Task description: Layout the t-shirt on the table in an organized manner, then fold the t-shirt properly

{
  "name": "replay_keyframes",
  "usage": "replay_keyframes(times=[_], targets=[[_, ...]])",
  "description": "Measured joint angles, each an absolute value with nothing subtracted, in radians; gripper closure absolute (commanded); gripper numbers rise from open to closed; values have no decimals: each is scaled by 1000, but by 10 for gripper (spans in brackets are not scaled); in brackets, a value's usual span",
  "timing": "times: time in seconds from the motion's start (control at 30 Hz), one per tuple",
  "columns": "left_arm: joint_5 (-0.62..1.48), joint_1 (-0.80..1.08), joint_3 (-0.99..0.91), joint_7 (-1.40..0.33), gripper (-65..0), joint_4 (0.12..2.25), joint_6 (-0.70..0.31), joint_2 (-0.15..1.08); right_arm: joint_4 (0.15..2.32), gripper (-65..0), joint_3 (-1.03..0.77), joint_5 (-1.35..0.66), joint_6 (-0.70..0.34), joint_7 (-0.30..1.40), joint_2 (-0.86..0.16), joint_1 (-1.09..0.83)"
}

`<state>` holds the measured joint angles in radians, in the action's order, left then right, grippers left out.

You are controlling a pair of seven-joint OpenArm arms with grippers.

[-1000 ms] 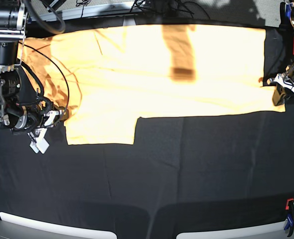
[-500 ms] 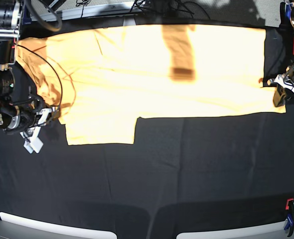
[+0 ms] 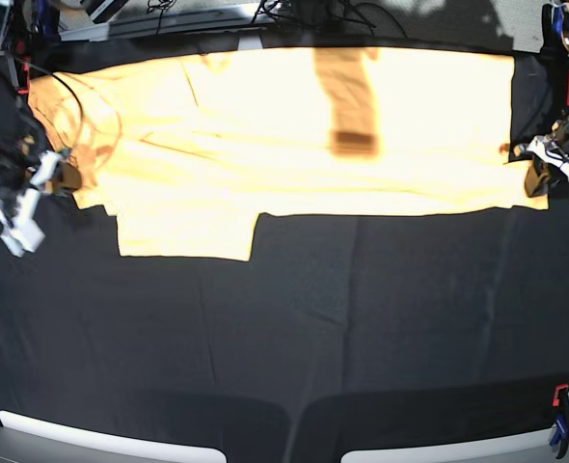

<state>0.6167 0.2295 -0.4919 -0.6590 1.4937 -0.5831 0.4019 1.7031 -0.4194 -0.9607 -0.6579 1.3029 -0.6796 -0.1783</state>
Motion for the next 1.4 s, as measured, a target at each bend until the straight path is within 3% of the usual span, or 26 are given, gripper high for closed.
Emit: replay_keyframes(times=[0.17,0.33,0.43,0.5,0.67,1.0,1.4], targets=[[612,248,-492,-707,0,1521,-588,402,1742,0,-563,-963,-658,1303,-679,-286],[610,288,-492,-661,0,1579,-592,402,1742,0,-596,-1022,-677,1306,-678,-313],[617,284,-492,-651,0,1595,-595,402,1743,-250,-570,-1085,-678,1234,-662,-305],[616,285,-492,-652,0,1594,-595,402,1743,-323,-529,-1052,-678,1230,-659,-305],[617,285,-492,-651,0,1594,-595,402,1742,-322,-405,-1019,-674,1190,-652,-297],[614,285,-492,-643,0,1594,-595,402,1724,-321,-171,-758,-510,1163,-651,-142],[613,285,-492,-639,0,1594,-595,402,1480,-321,-146,-894,-505,1191,-648,-41]])
